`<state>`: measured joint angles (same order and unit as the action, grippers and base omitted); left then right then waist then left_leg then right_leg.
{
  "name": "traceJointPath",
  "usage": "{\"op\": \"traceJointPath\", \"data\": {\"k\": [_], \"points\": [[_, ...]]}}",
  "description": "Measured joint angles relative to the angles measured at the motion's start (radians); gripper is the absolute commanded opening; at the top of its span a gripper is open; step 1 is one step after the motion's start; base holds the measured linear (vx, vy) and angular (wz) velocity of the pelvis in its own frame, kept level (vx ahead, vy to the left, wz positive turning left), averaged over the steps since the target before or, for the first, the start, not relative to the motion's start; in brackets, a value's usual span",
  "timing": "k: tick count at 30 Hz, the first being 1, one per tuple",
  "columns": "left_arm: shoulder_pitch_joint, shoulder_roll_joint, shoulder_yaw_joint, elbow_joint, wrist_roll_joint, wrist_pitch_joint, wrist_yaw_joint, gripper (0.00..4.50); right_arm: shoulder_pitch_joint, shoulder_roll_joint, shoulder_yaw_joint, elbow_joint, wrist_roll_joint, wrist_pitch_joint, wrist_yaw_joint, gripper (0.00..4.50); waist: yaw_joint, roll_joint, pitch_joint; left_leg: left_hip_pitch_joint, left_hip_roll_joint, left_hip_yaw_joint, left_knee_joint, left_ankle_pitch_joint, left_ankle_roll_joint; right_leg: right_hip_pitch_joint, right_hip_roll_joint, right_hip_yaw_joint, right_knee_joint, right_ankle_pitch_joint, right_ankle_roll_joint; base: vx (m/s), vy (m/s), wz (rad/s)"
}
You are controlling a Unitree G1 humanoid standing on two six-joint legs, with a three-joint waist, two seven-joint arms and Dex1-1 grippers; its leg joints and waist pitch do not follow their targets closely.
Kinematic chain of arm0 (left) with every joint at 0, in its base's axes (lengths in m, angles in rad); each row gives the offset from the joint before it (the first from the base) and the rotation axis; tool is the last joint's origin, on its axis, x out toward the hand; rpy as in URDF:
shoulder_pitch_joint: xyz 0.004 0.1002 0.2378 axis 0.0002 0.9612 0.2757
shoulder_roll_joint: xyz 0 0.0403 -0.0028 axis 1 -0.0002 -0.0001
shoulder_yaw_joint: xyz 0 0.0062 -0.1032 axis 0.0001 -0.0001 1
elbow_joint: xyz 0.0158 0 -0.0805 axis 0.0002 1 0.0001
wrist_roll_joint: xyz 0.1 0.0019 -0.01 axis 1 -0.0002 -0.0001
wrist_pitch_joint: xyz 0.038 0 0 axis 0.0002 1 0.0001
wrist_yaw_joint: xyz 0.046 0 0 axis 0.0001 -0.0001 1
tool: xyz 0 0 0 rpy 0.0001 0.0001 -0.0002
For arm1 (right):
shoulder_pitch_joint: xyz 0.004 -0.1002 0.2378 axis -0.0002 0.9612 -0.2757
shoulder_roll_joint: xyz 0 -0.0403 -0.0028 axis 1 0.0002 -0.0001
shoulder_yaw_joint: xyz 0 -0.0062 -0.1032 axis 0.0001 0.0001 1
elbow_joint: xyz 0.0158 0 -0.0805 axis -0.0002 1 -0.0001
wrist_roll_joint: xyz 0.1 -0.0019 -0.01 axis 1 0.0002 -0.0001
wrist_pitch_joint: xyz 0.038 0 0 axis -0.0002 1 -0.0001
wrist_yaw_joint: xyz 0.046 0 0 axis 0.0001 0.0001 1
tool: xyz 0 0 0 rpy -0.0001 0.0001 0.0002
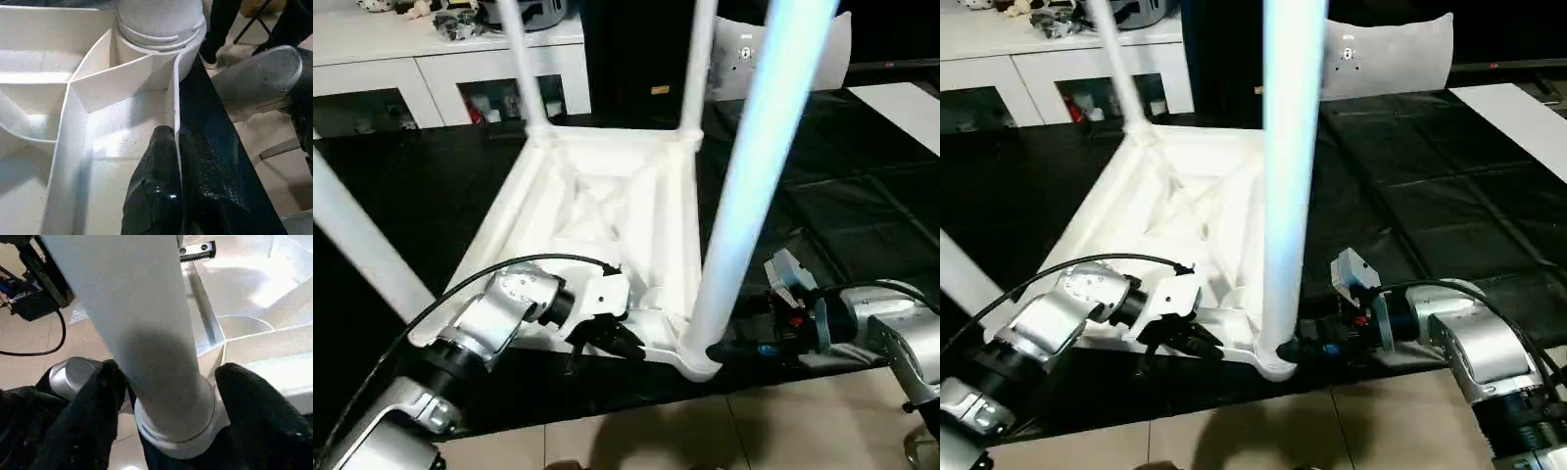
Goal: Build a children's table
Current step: Rotate leg to tighten
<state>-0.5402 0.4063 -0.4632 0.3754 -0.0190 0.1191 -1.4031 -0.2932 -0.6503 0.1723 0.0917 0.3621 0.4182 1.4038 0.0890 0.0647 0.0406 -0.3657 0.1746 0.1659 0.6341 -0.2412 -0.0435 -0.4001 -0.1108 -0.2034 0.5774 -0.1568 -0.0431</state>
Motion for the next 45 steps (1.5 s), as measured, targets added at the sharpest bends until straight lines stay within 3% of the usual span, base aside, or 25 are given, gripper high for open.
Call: {"op": "traceJointPath", "data": {"k": [9, 18, 21, 24, 25, 28, 31, 32, 33, 36, 39, 45], "points": [[-0.011, -0.008, -0.007, 0.015, 0.004, -0.020, -0.002, 0.00, -0.022, 0.021, 0.033, 0.009, -0.008, -0.023, 0.014, 2.24, 0.001, 0.000, 0.000, 0.000, 0.000, 0.000, 0.000, 0.000, 0.000, 0.000, 0.000, 0.000, 0.000, 0.000, 0.000, 0.000, 0.000, 0.00], [0.031, -0.011, 0.038, -0.015, -0.017, 0.041, 0.044, 0.00, -0.005, 0.059, 0.016, -0.032, -0.007, 0.025, -0.079, 2.08, -0.007, 0.000, 0.000, 0.001, 0.000, 0.000, 0.000, 0.000, -0.001, 0.000, 0.000, 0.000, 0.001, 0.000, 0.000, 0.000, 0.000, 0.00], [0.040, -0.017, 0.058, -0.023, -0.009, 0.077, 0.104, 0.00, -0.006, 0.098, -0.003, -0.033, -0.031, 0.040, -0.168, 2.07, -0.031, 0.000, -0.001, 0.004, 0.000, 0.001, 0.000, -0.001, -0.005, 0.003, 0.000, 0.001, 0.000, 0.001, 0.000, 0.000, 0.000, 0.00], [0.051, -0.075, 0.118, -0.028, 0.027, 0.157, 0.274, 0.00, -0.039, 0.218, -0.051, 0.005, -0.098, 0.079, -0.399, 2.04, -0.078, -0.001, 0.000, 0.007, 0.000, 0.001, 0.000, 0.000, -0.008, 0.005, 0.001, 0.000, -0.001, 0.002, 0.000, 0.000, 0.000, 0.00], [0.053, -0.112, 0.141, -0.030, 0.044, 0.197, 0.357, 0.00, -0.063, 0.273, -0.069, 0.025, -0.128, 0.098, -0.517, 2.02, -0.104, -0.001, 0.000, 0.008, 0.000, 0.001, 0.000, 0.000, -0.008, 0.005, 0.001, -0.001, -0.001, 0.002, 0.000, 0.000, 0.000, 0.00], [0.052, -0.191, 0.163, -0.032, 0.061, 0.253, 0.499, 0.00, -0.098, 0.360, -0.098, 0.065, -0.171, 0.102, -0.721, 2.00, -0.146, -0.002, 0.000, 0.005, 0.000, 0.000, 0.000, 0.000, -0.008, 0.004, 0.001, -0.003, -0.003, 0.002, 0.000, 0.000, 0.000, 0.00], [0.050, -0.256, 0.173, -0.032, 0.084, 0.270, 0.621, 0.00, -0.133, 0.455, -0.136, 0.121, -0.195, 0.066, -0.905, 2.00, -0.169, -0.002, 0.000, -0.003, 0.000, -0.005, 0.000, 0.000, -0.008, -0.002, 0.001, -0.005, -0.003, 0.002, 0.000, 0.000, 0.000, 0.00], [0.045, -0.262, 0.173, -0.032, 0.088, 0.274, 0.638, 0.00, -0.137, 0.466, -0.142, 0.130, -0.196, 0.055, -0.931, 2.00, -0.168, -0.001, 0.000, -0.005, 0.000, -0.007, -0.001, 0.000, -0.007, -0.003, 0.002, -0.006, -0.003, 0.002, 0.001, 0.000, 0.000, 0.00], [0.043, -0.262, 0.173, -0.032, 0.088, 0.274, 0.645, 0.00, -0.139, 0.471, -0.144, 0.133, -0.196, 0.049, -0.942, 2.32, -0.165, -0.001, -0.001, -0.006, 0.000, -0.009, -0.002, 0.002, -0.003, -0.003, 0.002, -0.007, -0.003, 0.001, 0.001, 0.000, 0.000, 0.00], [0.038, -0.262, 0.172, -0.030, 0.092, 0.271, 0.646, 0.00, -0.138, 0.482, -0.154, 0.138, -0.194, 0.033, -0.946, 2.69, -0.155, 0.000, -0.001, -0.010, 0.000, -0.010, -0.002, 0.002, -0.002, -0.006, 0.002, -0.008, -0.002, -0.001, 0.001, 0.000, 0.000, 0.00], [0.033, -0.263, 0.159, -0.030, 0.092, 0.263, 0.639, 0.00, -0.129, 0.487, -0.175, 0.138, -0.194, 0.025, -0.938, 2.82, -0.137, 0.000, -0.001, -0.011, 0.000, -0.010, -0.001, 0.001, -0.001, -0.007, 0.002, -0.007, -0.002, -0.001, 0.000, 0.000, 0.000, 0.00], [0.035, -0.212, 0.131, -0.013, 0.078, 0.177, 0.532, 0.00, -0.054, 0.361, -0.144, 0.060, -0.134, 0.024, -0.751, 3.35, -0.093, 0.000, 0.000, -0.009, 0.000, -0.007, 0.000, 0.001, -0.001, -0.007, 0.001, -0.006, -0.001, 0.000, -0.001, 0.000, 0.000, 0.00]]}}
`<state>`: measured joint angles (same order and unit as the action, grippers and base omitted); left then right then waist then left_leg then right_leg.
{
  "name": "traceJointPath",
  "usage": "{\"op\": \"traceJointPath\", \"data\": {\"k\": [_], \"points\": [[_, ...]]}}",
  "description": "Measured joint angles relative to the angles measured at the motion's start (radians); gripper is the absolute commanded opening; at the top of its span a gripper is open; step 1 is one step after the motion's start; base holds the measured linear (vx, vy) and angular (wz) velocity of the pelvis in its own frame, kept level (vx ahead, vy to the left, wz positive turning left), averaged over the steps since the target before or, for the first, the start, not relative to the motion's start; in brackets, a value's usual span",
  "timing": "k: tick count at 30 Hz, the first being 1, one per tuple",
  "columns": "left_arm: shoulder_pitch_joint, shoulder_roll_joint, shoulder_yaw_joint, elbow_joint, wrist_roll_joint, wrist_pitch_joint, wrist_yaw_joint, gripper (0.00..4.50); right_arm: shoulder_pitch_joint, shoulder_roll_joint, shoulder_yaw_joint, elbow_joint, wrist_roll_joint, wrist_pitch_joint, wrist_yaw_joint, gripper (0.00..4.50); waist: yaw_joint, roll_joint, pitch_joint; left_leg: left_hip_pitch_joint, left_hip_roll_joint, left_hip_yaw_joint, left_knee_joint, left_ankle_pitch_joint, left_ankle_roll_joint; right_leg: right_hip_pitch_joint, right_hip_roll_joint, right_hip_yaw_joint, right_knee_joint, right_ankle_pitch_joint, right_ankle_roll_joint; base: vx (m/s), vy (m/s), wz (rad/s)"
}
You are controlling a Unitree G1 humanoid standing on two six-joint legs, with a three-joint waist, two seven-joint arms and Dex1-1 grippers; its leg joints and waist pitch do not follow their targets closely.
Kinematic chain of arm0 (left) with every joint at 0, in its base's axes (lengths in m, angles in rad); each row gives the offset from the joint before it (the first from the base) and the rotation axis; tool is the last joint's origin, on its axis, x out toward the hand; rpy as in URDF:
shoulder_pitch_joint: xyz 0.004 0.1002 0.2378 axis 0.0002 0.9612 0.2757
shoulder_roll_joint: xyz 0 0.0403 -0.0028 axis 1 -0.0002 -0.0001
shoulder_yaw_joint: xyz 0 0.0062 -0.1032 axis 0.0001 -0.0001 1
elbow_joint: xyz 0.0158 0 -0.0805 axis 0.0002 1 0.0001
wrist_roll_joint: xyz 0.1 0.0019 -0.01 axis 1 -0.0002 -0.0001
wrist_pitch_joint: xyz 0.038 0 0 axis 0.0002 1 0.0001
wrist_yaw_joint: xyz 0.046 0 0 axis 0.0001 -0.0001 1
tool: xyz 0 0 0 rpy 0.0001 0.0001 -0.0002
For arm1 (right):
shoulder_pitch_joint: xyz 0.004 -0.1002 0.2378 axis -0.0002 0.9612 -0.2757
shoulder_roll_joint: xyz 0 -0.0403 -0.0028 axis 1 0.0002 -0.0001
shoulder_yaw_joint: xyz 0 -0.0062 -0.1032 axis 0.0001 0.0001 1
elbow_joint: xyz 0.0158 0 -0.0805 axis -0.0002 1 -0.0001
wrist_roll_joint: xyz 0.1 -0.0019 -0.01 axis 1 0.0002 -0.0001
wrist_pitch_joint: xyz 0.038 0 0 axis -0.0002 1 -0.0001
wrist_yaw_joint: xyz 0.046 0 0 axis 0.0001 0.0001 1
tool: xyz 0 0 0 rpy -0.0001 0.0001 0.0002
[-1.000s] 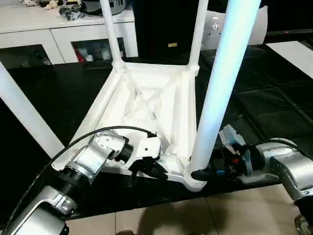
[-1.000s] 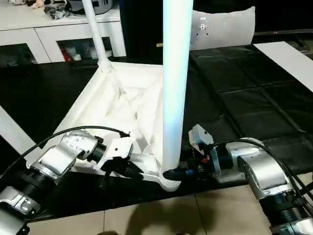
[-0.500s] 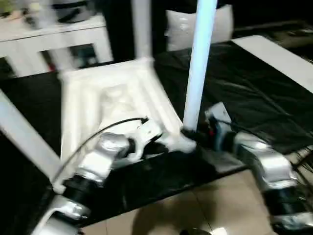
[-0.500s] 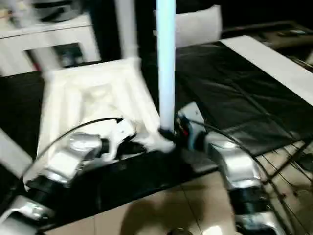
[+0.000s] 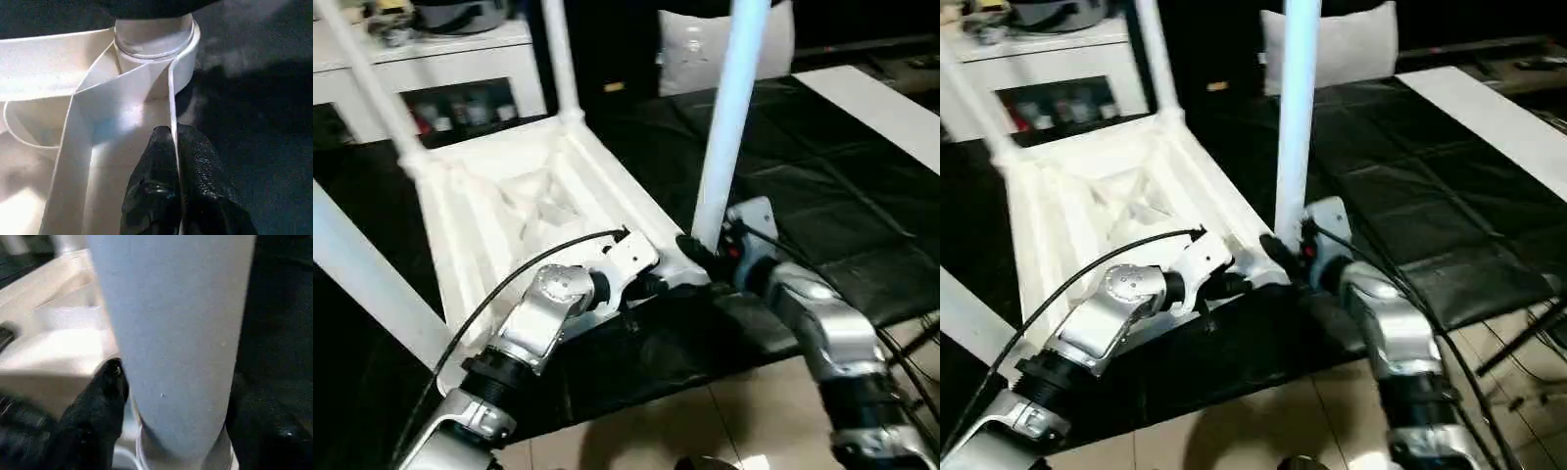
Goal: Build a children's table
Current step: Rotate leg to tighten
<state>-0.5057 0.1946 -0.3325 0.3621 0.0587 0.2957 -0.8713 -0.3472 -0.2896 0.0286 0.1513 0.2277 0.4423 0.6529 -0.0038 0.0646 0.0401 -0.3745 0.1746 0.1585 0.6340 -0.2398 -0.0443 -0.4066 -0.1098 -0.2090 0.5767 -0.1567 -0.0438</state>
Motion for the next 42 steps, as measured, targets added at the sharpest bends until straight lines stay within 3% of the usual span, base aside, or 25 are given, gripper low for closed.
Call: {"op": "traceJointPath", "data": {"k": [10, 14, 15, 18, 24, 30, 35, 42], "points": [[0.004, 0.142, -0.042, 0.037, -0.042, -0.192, -0.270, 0.00, 0.055, -0.258, 0.045, -0.100, 0.084, -0.021, 0.422, 4.09, 0.062, 0.000, 0.000, 0.006, 0.000, 0.003, 0.000, 0.000, 0.000, 0.003, 0.000, 0.003, 0.000, 0.001, 0.000, 0.000, 0.000, 0.00], [-0.006, 0.185, -0.066, 0.049, -0.049, -0.257, -0.379, 0.00, 0.068, -0.324, 0.065, -0.100, 0.109, -0.032, 0.558, 4.09, 0.081, -0.001, 0.000, 0.007, 0.000, 0.005, 0.000, 0.000, 0.000, 0.003, -0.001, 0.004, 0.001, 0.001, 0.000, 0.000, 0.000, 0.00], [-0.007, 0.190, -0.071, 0.050, -0.051, -0.263, -0.396, 0.00, 0.069, -0.330, 0.068, -0.100, 0.116, -0.032, 0.579, 3.81, 0.084, -0.001, 0.000, 0.007, 0.000, 0.006, 0.000, 0.000, 0.001, 0.004, -0.001, 0.004, 0.001, 0.001, 0.000, 0.000, 0.000, 0.00], [-0.017, 0.202, -0.094, 0.056, -0.053, -0.290, -0.441, 0.00, 0.070, -0.342, 0.086, -0.100, 0.130, -0.035, 0.638, 3.73, 0.094, -0.002, 0.000, 0.007, 0.000, 0.006, 0.000, 0.000, 0.001, 0.004, -0.001, 0.005, 0.001, 0.001, 0.000, 0.000, 0.000, 0.00], [-0.042, 0.199, -0.122, 0.076, -0.054, -0.325, -0.496, 0.00, 0.070, -0.345, 0.136, -0.100, 0.143, -0.039, 0.715, 3.03, 0.096, -0.003, 0.000, 0.007, 0.000, 0.007, 0.000, 0.000, 0.001, 0.004, -0.001, 0.005, 0.001, 0.001, 0.000, 0.000, 0.000, 0.00], [-0.048, 0.188, -0.137, 0.076, -0.053, -0.331, -0.516, 0.00, 0.070, -0.349, 0.147, -0.100, 0.147, -0.037, 0.747, 2.46, 0.096, -0.003, 0.000, 0.007, 0.000, 0.007, 0.000, 0.000, 0.001, 0.004, -0.001, 0.005, 0.001, 0.001, 0.000, 0.000, 0.000, 0.00], [-0.048, 0.186, -0.138, 0.079, -0.058, -0.336, -0.523, 0.00, 0.070, -0.351, 0.147, -0.100, 0.155, -0.028, 0.748, 2.13, 0.096, -0.005, 0.000, 0.007, 0.000, 0.007, 0.000, 0.000, 0.001, 0.004, -0.001, 0.005, 0.001, 0.001, 0.000, 0.000, 0.000, 0.00], [-0.018, 0.181, -0.116, 0.038, -0.083, -0.259, -0.508, 0.00, 0.105, -0.336, 0.121, -0.139, 0.173, 0.004, 0.711, 2.07, 0.094, -0.005, 0.000, 0.008, 0.001, 0.008, 0.000, 0.000, 0.001, 0.004, -0.001, 0.005, 0.001, 0.000, 0.000, 0.000, 0.000, 0.00]]}}
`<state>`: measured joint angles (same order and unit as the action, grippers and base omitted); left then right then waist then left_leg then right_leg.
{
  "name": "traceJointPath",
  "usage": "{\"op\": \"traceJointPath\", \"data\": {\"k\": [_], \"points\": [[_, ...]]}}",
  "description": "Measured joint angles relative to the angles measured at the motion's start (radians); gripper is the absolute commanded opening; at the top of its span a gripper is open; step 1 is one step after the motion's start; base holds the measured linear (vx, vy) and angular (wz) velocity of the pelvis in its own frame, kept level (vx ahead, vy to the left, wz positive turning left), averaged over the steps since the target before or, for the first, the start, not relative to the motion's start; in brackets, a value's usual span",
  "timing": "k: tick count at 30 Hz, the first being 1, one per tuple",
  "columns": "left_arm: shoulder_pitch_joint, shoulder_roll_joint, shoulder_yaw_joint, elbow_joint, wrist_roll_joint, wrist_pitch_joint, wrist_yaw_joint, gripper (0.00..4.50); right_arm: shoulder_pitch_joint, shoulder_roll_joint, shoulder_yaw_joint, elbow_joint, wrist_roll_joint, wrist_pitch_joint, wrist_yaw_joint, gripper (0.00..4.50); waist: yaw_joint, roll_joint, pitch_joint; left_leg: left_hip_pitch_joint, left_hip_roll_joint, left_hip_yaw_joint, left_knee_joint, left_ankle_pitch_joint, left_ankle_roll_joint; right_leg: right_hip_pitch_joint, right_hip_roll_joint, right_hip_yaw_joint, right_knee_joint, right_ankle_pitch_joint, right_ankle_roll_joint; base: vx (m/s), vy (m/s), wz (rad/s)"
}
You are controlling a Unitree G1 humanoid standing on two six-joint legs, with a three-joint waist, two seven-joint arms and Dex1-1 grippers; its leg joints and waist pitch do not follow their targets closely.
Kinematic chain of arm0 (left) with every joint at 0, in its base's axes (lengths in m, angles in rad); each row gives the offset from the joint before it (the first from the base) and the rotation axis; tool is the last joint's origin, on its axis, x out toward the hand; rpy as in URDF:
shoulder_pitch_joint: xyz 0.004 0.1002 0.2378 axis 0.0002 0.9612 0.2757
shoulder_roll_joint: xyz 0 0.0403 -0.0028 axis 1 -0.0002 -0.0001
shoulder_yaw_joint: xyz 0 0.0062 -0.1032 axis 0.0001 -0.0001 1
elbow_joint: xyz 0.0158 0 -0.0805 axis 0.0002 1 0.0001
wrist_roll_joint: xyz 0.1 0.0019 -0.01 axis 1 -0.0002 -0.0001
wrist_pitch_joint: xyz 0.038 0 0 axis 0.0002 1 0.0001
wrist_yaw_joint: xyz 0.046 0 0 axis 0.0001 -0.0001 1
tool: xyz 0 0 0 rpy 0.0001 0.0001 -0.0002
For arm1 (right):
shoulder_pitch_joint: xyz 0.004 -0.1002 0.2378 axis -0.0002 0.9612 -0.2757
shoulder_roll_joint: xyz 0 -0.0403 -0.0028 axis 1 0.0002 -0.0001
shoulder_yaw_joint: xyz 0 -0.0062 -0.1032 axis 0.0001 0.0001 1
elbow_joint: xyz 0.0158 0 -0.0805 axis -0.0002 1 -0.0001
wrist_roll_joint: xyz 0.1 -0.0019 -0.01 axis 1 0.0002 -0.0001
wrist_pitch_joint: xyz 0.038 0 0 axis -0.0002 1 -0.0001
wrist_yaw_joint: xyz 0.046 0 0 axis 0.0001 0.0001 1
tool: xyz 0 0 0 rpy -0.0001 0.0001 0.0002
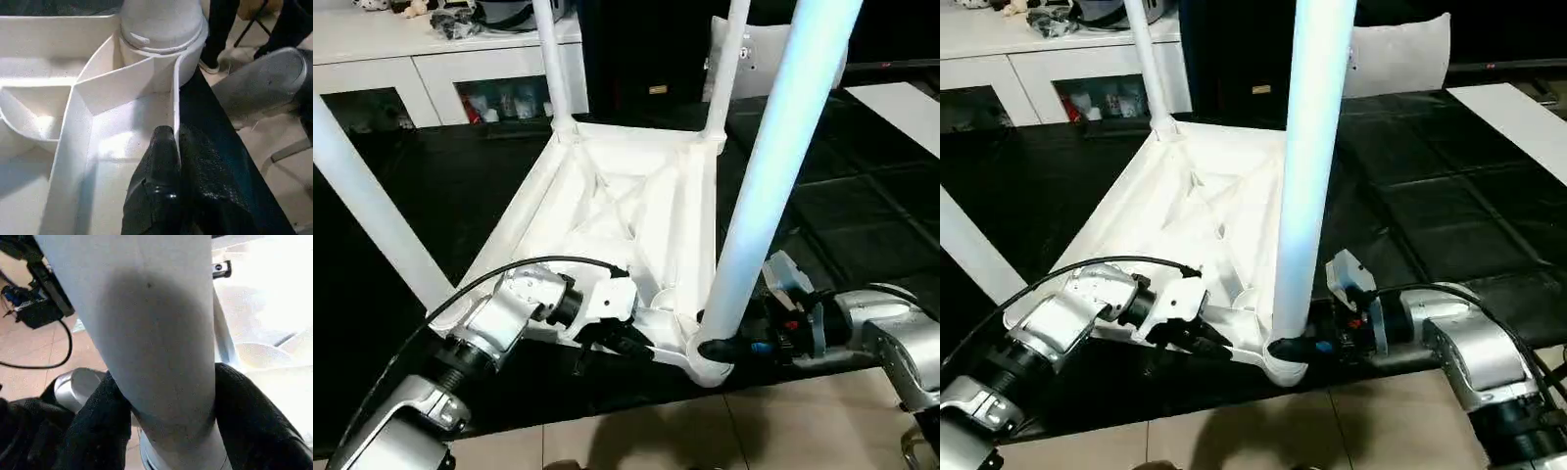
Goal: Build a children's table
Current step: Rotate leg to tighten
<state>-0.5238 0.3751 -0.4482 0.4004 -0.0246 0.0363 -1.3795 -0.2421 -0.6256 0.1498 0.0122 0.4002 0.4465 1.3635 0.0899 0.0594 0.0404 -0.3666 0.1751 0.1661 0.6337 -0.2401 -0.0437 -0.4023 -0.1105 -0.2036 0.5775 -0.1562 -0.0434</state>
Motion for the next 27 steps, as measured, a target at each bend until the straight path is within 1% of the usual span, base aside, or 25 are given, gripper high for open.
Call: {"op": "traceJointPath", "data": {"k": [3, 6, 7, 9, 10, 12, 13, 14, 16, 17, 18, 19, 20, 21, 22, 24, 25, 27], "points": [[0.027, 0.002, 0.028, -0.030, -0.001, 0.058, 0.044, 0.00, 0.009, 0.043, -0.014, -0.007, -0.005, 0.011, -0.078, 2.07, -0.007, 0.000, 0.000, 0.002, 0.000, 0.001, 0.000, 0.000, -0.001, 0.001, 0.000, 0.000, 0.001, 0.001, -0.001, 0.000, 0.000, 0.00], [0.051, 0.001, 0.062, -0.052, 0.006, 0.127, 0.135, 0.00, -0.005, 0.125, -0.033, 0.013, -0.047, 0.020, -0.229, 2.05, -0.047, -0.002, 0.000, 0.009, 0.000, 0.002, 0.000, -0.001, -0.008, 0.005, 0.001, 0.001, 0.000, 0.002, -0.001, 0.000, 0.000, 0.00], [0.054, -0.007, 0.071, -0.056, 0.010, 0.149, 0.168, 0.00, -0.017, 0.150, -0.038, 0.027, -0.059, 0.027, -0.286, 2.04, -0.066, -0.002, 0.000, 0.010, 0.000, 0.002, 0.000, -0.001, -0.009, 0.007, 0.001, -0.001, -0.001, 0.002, -0.001, 0.000, 0.000, 0.00], [0.061, -0.036, 0.090, -0.065, 0.021, 0.193, 0.239, 0.00, -0.045, 0.195, -0.048, 0.052, -0.087, 0.043, -0.382, 2.02, -0.094, -0.003, 0.001, 0.011, 0.000, 0.001, 0.000, -0.001, -0.009, 0.009, 0.001, -0.002, -0.003, 0.002, -0.001, 0.000, 0.000, 0.00], [0.064, -0.060, 0.105, -0.068, 0.028, 0.226, 0.293, 0.00, -0.062, 0.235, -0.063, 0.067, -0.109, 0.057, -0.455, 2.01, -0.110, -0.004, 0.002, 0.012, 0.001, 0.000, 0.000, -0.001, -0.009, 0.010, 0.001, -0.004, -0.005, 0.002, 0.000, 0.000, 0.000, 0.00], [0.064, -0.095, 0.125, -0.069, 0.044, 0.266, 0.363, 0.00, -0.084, 0.298, -0.078, 0.085, -0.139, 0.073, -0.572, 2.00, -0.131, -0.005, 0.002, 0.012, 0.002, -0.003, 0.000, -0.001, -0.009, 0.014, 0.001, -0.009, -0.011, 0.002, 0.000, 0.000, 0.000, 0.00], [0.064, -0.109, 0.130, -0.070, 0.049, 0.280, 0.389, 0.00, -0.089, 0.321, -0.083, 0.090, -0.150, 0.075, -0.624, 2.00, -0.144, -0.004, 0.002, 0.011, 0.002, -0.008, 0.000, -0.001, -0.009, 0.018, 0.002, -0.015, -0.018, 0.002, 0.001, 0.000, 0.000, 0.00], [0.064, -0.125, 0.136, -0.070, 0.052, 0.294, 0.417, 0.00, -0.099, 0.351, -0.095, 0.100, -0.159, 0.080, -0.673, 2.00, -0.153, -0.005, 0.002, 0.011, 0.002, -0.010, -0.001, -0.001, -0.009, 0.020, 0.002, -0.017, -0.021, 0.002, 0.001, 0.000, 0.000, 0.00], [0.059, -0.151, 0.144, -0.070, 0.062, 0.317, 0.477, 0.00, -0.123, 0.411, -0.112, 0.123, -0.175, 0.088, -0.774, 2.00, -0.172, -0.005, 0.002, 0.006, 0.001, -0.013, -0.001, -0.002, -0.008, 0.021, 0.002, -0.019, -0.024, 0.003, 0.001, 0.000, 0.000, 0.00], [0.055, -0.161, 0.147, -0.068, 0.067, 0.327, 0.500, 0.00, -0.132, 0.433, -0.122, 0.134, -0.176, 0.088, -0.807, 2.00, -0.174, -0.005, 0.002, 0.005, 0.001, -0.014, 0.000, -0.003, -0.007, 0.021, 0.002, -0.018, -0.024, 0.003, 0.002, 0.000, 0.000, 0.00], [0.051, -0.170, 0.149, -0.068, 0.071, 0.334, 0.518, 0.00, -0.141, 0.448, -0.128, 0.145, -0.178, 0.087, -0.832, 2.34, -0.176, -0.005, 0.002, 0.004, 0.000, -0.015, 0.000, -0.004, -0.006, 0.020, 0.002, -0.018, -0.024, 0.004, 0.003, 0.000, 0.000, 0.00], [0.046, -0.178, 0.150, -0.066, 0.073, 0.340, 0.531, 0.00, -0.147, 0.455, -0.135, 0.152, -0.178, 0.084, -0.843, 2.34, -0.176, -0.005, 0.002, 0.002, -0.001, -0.016, -0.001, -0.004, -0.005, 0.020, 0.002, -0.017, -0.023, 0.005, 0.003, 0.000, 0.000, 0.00], [0.043, -0.188, 0.150, -0.065, 0.081, 0.342, 0.544, 0.00, -0.149, 0.463, -0.142, 0.158, -0.178, 0.075, -0.854, 2.68, -0.172, -0.004, 0.002, 0.001, -0.001, -0.016, -0.001, -0.005, -0.004, 0.019, 0.002, -0.015, -0.021, 0.005, 0.004, 0.000, 0.000, 0.00], [0.041, -0.191, 0.150, -0.065, 0.083, 0.342, 0.547, 0.00, -0.150, 0.466, -0.144, 0.160, -0.177, 0.072, -0.858, 2.68, -0.168, -0.003, 0.001, 0.000, -0.001, -0.016, -0.001, -0.004, -0.001, 0.018, 0.002, -0.015, -0.021, 0.004, 0.004, 0.000, 0.000, 0.00], [0.039, -0.195, 0.147, -0.065, 0.083, 0.342, 0.546, 0.00, -0.150, 0.468, -0.144, 0.164, -0.176, 0.072, -0.859, 2.74, -0.163, -0.002, 0.000, -0.001, -0.001, -0.017, -0.001, -0.004, 0.001, 0.016, 0.002, -0.015, -0.018, 0.001, 0.005, 0.000, 0.000, 0.00], [0.038, -0.198, 0.144, -0.070, 0.083, 0.340, 0.542, 0.00, -0.147, 0.462, -0.145, 0.168, -0.176, 0.074, -0.859, 2.99, -0.152, 0.000, -0.001, -0.001, -0.001, -0.016, -0.001, -0.005, 0.002, 0.014, 0.002, -0.014, -0.015, 0.000, 0.003, 0.000, 0.000, 0.00], [0.036, -0.197, 0.138, -0.070, 0.083, 0.335, 0.537, 0.00, -0.139, 0.449, -0.144, 0.160, -0.175, 0.074, -0.845, 3.08, -0.141, 0.000, -0.001, -0.002, -0.001, -0.016, -0.001, -0.006, 0.002, 0.013, 0.002, -0.013, -0.012, -0.001, 0.000, 0.000, 0.000, 0.00], [0.035, -0.190, 0.130, -0.070, 0.081, 0.321, 0.518, 0.00, -0.117, 0.417, -0.136, 0.141, -0.169, 0.075, -0.794, 3.20, -0.128, -0.001, -0.001, -0.002, -0.001, -0.014, -0.001, -0.006, 0.002, 0.010, 0.001, -0.011, -0.008, -0.002, 0.000, 0.000, 0.000, 0.00]]}}
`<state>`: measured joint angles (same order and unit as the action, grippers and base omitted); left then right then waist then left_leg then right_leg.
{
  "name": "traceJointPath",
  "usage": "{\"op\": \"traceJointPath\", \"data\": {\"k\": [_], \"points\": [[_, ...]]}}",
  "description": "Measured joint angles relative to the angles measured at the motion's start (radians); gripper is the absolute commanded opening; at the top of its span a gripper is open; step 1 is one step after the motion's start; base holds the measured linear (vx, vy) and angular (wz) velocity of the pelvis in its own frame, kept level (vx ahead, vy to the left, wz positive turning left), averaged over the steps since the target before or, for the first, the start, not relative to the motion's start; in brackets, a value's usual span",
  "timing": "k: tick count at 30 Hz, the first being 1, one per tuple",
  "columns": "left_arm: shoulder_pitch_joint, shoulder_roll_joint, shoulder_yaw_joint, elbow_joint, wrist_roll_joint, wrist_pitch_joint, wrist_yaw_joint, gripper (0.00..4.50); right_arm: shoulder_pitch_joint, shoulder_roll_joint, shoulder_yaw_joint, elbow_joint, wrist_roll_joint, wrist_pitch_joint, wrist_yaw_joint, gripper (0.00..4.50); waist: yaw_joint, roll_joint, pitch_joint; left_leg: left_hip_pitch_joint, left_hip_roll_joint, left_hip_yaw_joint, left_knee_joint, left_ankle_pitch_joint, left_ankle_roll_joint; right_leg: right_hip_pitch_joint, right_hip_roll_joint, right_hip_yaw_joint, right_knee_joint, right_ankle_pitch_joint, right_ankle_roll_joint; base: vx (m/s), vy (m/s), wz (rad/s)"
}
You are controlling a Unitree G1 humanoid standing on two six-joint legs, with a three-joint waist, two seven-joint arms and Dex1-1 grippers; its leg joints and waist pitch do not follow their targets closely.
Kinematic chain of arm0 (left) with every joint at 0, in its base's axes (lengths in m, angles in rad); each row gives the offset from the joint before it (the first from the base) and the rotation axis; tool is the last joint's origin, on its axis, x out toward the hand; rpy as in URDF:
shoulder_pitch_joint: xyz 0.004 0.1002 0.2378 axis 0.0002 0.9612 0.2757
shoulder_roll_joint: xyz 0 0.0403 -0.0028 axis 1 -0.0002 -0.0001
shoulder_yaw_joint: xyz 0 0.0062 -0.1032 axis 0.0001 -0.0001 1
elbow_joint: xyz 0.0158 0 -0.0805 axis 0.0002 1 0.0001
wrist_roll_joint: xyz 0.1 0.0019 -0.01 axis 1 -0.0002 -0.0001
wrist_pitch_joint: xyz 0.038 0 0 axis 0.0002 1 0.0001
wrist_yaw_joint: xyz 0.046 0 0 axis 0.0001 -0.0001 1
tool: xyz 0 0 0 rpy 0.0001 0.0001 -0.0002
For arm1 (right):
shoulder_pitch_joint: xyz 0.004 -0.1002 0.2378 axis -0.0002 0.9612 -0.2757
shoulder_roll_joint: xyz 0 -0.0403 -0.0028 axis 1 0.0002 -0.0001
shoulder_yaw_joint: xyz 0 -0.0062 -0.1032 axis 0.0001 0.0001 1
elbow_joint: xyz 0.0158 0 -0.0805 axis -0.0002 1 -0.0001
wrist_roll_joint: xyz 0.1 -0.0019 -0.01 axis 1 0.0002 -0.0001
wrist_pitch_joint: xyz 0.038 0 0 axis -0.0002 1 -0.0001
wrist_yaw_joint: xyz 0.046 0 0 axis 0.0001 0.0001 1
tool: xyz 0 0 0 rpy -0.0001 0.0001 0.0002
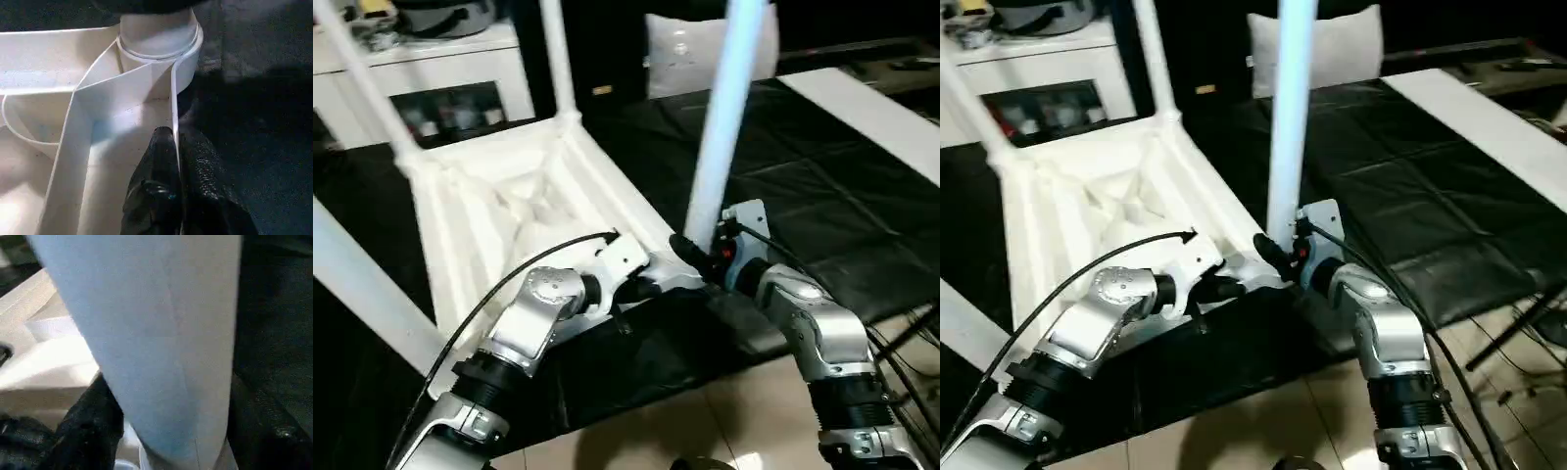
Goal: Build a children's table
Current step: Rotate leg to tighten
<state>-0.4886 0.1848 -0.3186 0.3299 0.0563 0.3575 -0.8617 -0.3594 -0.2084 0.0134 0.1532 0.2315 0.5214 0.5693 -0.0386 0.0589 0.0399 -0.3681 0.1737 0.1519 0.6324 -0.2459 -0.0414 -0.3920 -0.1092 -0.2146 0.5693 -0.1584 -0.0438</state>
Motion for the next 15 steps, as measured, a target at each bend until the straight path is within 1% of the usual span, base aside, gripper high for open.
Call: {"op": "traceJointPath", "data": {"k": [1, 2, 3, 4, 5, 6, 7, 8, 10, 11, 13, 14, 15], "points": [[0.000, 0.006, -0.003, 0.000, -0.001, -0.009, -0.010, 0.00, 0.013, -0.020, 0.004, -0.009, 0.001, -0.001, 0.021, 3.30, 0.013, 0.000, 0.000, 0.000, 0.000, 0.002, 0.000, 0.000, 0.000, -0.003, 0.000, 0.003, 0.003, -0.001, 0.000, 0.000, 0.000, 0.00], [0.000, 0.010, -0.003, 0.001, -0.002, -0.015, -0.015, 0.00, 0.019, -0.032, 0.007, -0.018, 0.002, -0.001, 0.038, 3.42, 0.018, 0.000, 0.000, -0.001, 0.000, 0.005, 0.001, 0.000, 0.000, -0.007, -0.001, 0.005, 0.007, -0.001, -0.001, 0.000, 0.000, 0.00], [0.000, 0.013, -0.005, 0.001, -0.003, -0.021, -0.021, 0.00, 0.027, -0.048, 0.013, -0.029, 0.003, -0.003, 0.056, 3.52, 0.023, 0.000, 0.000, -0.001, 0.000, 0.005, 0.001, 0.000, 0.000, -0.009, -0.001, 0.006, 0.008, -0.001, -0.001, 0.000, 0.000, 0.00], [0.000, 0.017, -0.006, 0.006, -0.005, -0.029, -0.031, 0.00, 0.040, -0.070, 0.021, -0.041, 0.007, -0.006, 0.084, 3.52, 0.031, 0.000, 0.000, 0.000, 0.000, 0.005, 0.001, 0.001, -0.001, -0.009, -0.001, 0.006, 0.008, -0.001, 0.000, 0.000, 0.000, 0.00], [-0.002, 0.029, -0.008, 0.013, -0.005, -0.042, -0.045, 0.00, 0.057, -0.102, 0.024, -0.057, 0.011, -0.015, 0.116, 3.65, 0.039, 0.000, 0.000, 0.000, 0.000, 0.006, 0.001, 0.002, -0.002, -0.009, 0.000, 0.006, 0.008, -0.002, 0.002, 0.000, 0.000, 0.00], [-0.002, 0.035, -0.014, 0.019, -0.007, -0.060, -0.060, 0.00, 0.075, -0.143, 0.028, -0.072, 0.017, -0.023, 0.160, 3.65, 0.046, 0.001, 0.001, 0.001, 0.000, 0.007, 0.001, 0.002, -0.002, -0.008, -0.001, 0.007, 0.008, -0.002, 0.001, 0.000, 0.000, 0.00], [-0.003, 0.046, -0.015, 0.026, -0.010, -0.075, -0.073, 0.00, 0.091, -0.173, 0.029, -0.075, 0.026, -0.026, 0.203, 3.86, 0.050, 0.000, 0.001, 0.002, 0.000, 0.007, 0.001, 0.002, -0.002, -0.008, -0.001, 0.008, 0.008, -0.001, 0.001, 0.000, 0.000, 0.00], [-0.004, 0.055, -0.014, 0.035, -0.013, -0.089, -0.080, 0.00, 0.099, -0.188, 0.029, -0.075, 0.034, -0.032, 0.229, 3.86, 0.051, 0.000, 0.001, 0.002, 0.000, 0.008, 0.002, 0.003, -0.003, -0.008, -0.001, 0.008, 0.007, 0.000, 0.001, 0.000, 0.000, 0.00], [-0.010, 0.073, -0.014, 0.052, -0.015, -0.118, -0.106, 0.00, 0.124, -0.234, 0.026, -0.093, 0.054, -0.046, 0.305, 4.07, 0.052, 0.000, 0.001, 0.002, 0.000, 0.008, 0.002, 0.003, -0.004, -0.008, -0.001, 0.008, 0.007, 0.002, 0.001, 0.000, 0.000, 0.00], [-0.012, 0.083, -0.015, 0.059, -0.017, -0.136, -0.124, 0.00, 0.133, -0.254, 0.027, -0.102, 0.064, -0.053, 0.345, 4.07, 0.053, 0.000, 0.001, 0.002, 0.000, 0.008, 0.002, 0.004, -0.004, -0.008, -0.001, 0.008, 0.007, 0.002, 0.002, 0.000, 0.000, 0.00], [-0.012, 0.105, -0.017, 0.064, -0.024, -0.161, -0.166, 0.00, 0.145, -0.301, 0.026, -0.113, 0.081, -0.067, 0.410, 4.31, 0.055, 0.000, 0.001, 0.002, 0.000, 0.008, 0.002, 0.004, -0.004, -0.008, -0.001, 0.008, 0.007, 0.002, 0.002, 0.000, 0.000, 0.00], [-0.012, 0.120, -0.022, 0.065, -0.025, -0.177, -0.195, 0.00, 0.153, -0.335, 0.026, -0.116, 0.082, -0.079, 0.450, 4.31, 0.058, 0.000, 0.001, 0.002, 0.000, 0.008, 0.002, 0.004, -0.004, -0.008, 0.000, 0.008, 0.007, 0.002, 0.002, 0.000, 0.000, 0.00], [-0.012, 0.128, -0.025, 0.065, -0.030, -0.185, -0.217, 0.00, 0.158, -0.357, 0.026, -0.116, 0.082, -0.086, 0.473, 4.43, 0.063, 0.000, 0.001, 0.002, 0.000, 0.008, 0.002, 0.004, -0.004, -0.008, 0.000, 0.008, 0.007, 0.002, 0.002, 0.000, 0.000, 0.00]]}}
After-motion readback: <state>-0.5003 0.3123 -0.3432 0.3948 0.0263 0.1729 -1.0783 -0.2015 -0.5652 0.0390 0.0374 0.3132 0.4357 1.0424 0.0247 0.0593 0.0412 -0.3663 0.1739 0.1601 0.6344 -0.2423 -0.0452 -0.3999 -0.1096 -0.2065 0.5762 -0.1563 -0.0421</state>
